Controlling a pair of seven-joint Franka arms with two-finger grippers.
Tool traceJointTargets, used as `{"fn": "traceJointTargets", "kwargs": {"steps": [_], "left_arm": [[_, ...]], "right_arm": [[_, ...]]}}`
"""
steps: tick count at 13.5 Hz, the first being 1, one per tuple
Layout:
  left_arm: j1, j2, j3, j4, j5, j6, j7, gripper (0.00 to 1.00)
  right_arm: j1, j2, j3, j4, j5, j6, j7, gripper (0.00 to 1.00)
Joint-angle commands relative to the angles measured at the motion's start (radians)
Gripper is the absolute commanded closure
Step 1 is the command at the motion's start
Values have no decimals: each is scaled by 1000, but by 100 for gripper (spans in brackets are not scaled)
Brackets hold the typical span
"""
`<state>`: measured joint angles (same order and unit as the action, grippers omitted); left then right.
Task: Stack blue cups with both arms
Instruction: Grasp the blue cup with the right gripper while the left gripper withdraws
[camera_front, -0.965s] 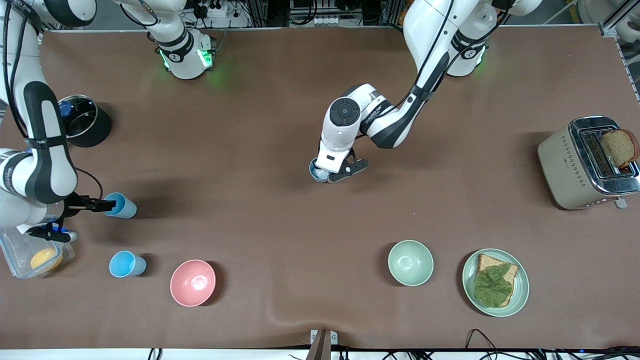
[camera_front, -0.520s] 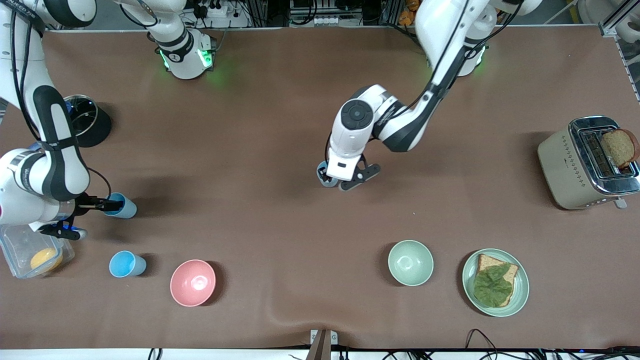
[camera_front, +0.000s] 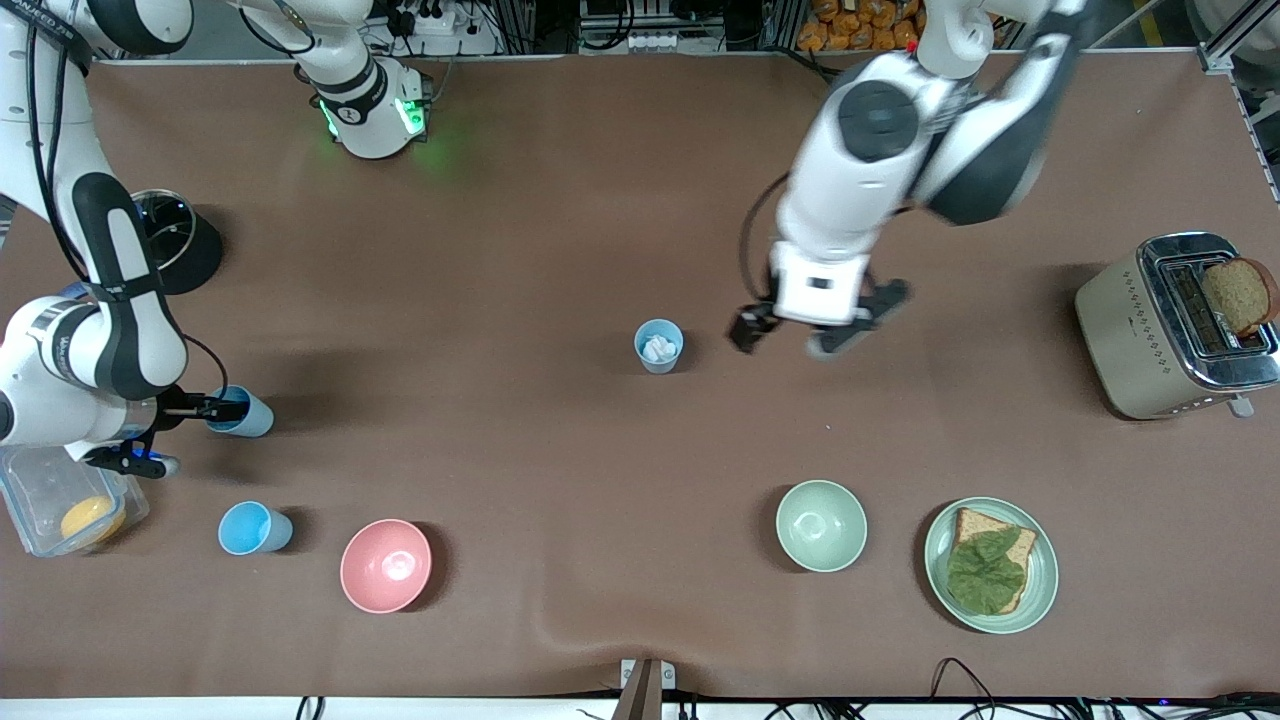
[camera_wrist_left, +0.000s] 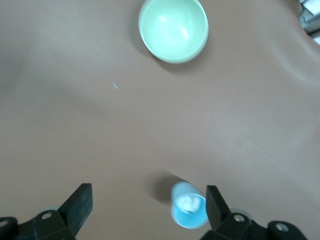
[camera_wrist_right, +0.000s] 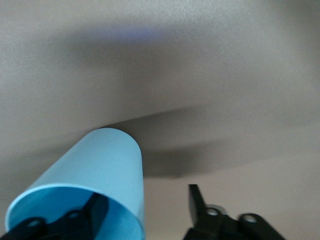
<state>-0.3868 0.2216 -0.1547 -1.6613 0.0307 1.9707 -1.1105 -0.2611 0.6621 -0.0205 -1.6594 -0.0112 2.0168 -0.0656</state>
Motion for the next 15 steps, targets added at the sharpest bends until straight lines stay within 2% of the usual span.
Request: {"fn": "traceJointTargets", "kwargs": {"steps": [1, 3, 6, 9, 12, 15], "left_arm": [[119, -2, -9, 96, 15, -151, 238, 0], [193, -4, -8, 149, 15, -242, 453, 0], [299, -44, -13, 175, 15, -312, 660, 0], [342, -71, -3, 178, 15, -342, 724, 0], [426, -135, -11, 173, -17, -346, 897, 0], [415, -159, 0, 163, -17, -398, 896, 0]], "right_arm": [[-29, -16, 17, -25, -12, 10, 10, 100], [-27, -19, 17, -25, -12, 3, 10, 100], [-26, -27, 17, -25, -12, 0, 9, 100], [-18, -70, 21, -22, -10, -44, 10, 100], [25, -157, 28, -20, -3, -133, 29, 100], [120, -238, 71, -16, 78, -231, 180, 100]]}}
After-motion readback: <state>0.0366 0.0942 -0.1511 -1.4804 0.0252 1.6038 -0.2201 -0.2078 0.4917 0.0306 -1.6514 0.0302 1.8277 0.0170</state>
